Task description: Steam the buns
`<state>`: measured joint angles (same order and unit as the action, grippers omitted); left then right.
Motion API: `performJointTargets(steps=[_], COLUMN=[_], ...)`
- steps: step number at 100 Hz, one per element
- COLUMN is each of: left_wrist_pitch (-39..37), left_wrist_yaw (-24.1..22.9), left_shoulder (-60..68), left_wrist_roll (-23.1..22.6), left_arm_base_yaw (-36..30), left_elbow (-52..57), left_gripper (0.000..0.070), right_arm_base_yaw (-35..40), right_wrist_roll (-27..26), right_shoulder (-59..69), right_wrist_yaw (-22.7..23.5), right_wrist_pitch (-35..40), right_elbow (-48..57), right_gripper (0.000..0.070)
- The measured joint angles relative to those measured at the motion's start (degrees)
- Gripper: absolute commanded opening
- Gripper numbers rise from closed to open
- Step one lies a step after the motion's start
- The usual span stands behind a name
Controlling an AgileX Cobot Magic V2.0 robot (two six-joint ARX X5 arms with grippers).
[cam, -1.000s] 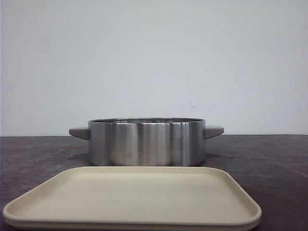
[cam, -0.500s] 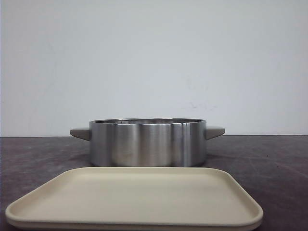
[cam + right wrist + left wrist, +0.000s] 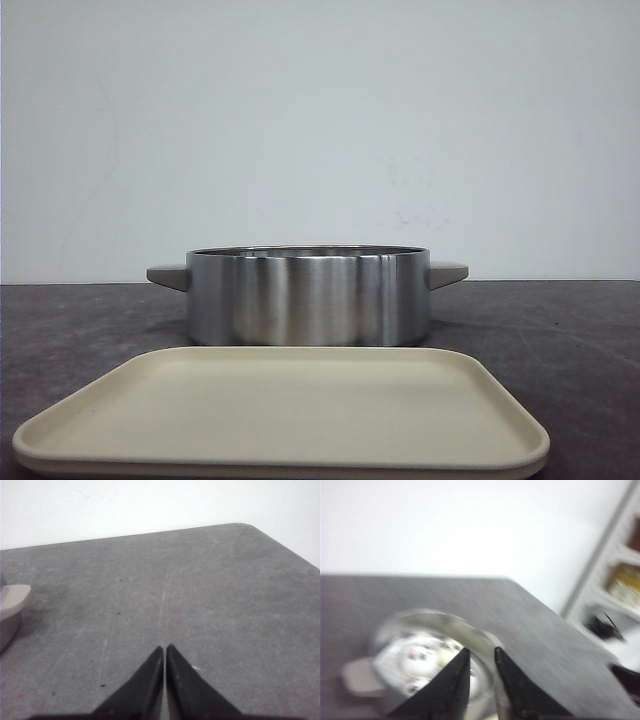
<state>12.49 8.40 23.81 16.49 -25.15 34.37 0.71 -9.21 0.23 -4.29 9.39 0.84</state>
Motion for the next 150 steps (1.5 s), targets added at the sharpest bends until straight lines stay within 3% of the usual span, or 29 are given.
performJointTargets(steps=[19,42,58,76,105,125,150], left_wrist_pitch=[0.24,-1.49,-1.75,-5.44,-6.99,-5.53,-1.99], left_wrist_yaw=[-5.66,-5.46,-2.25,0.5,0.46,-5.31,-7.67], left_shoulder=[-11.26,-21.11,-23.04,-23.1,-23.52,-23.54,-23.52], left_wrist_roll=[-4.63,-11.98,-12.79,-11.78,-11.15,-11.26,-13.97], left_arm_base_yaw=[10.21,22.88,28.46,29.05,29.05,28.33,28.24], left_elbow=[-10.75,-18.51,-23.41,-27.96,-32.46,-32.52,-32.52], left_gripper=[0.0058,0.0058,0.0057,0.0058,0.0058,0.0058,0.0058], right_arm_base_yaw=[0.0,0.0,0.0,0.0,0.0,0.0,0.0], right_wrist_roll=[0.0,0.0,0.0,0.02,0.0,0.0,0.0], right_shoulder=[0.0,0.0,0.0,0.0,0.0,0.0,0.0], right_wrist_yaw=[0.0,0.0,0.0,0.0,0.0,0.0,0.0], right_wrist_pitch=[0.0,0.0,0.0,0.0,0.0,0.0,0.0], right_elbow=[0.0,0.0,0.0,0.0,0.0,0.0,0.0], right_gripper=[0.0002,0.0002,0.0002,0.0002,0.0002,0.0002,0.0002])
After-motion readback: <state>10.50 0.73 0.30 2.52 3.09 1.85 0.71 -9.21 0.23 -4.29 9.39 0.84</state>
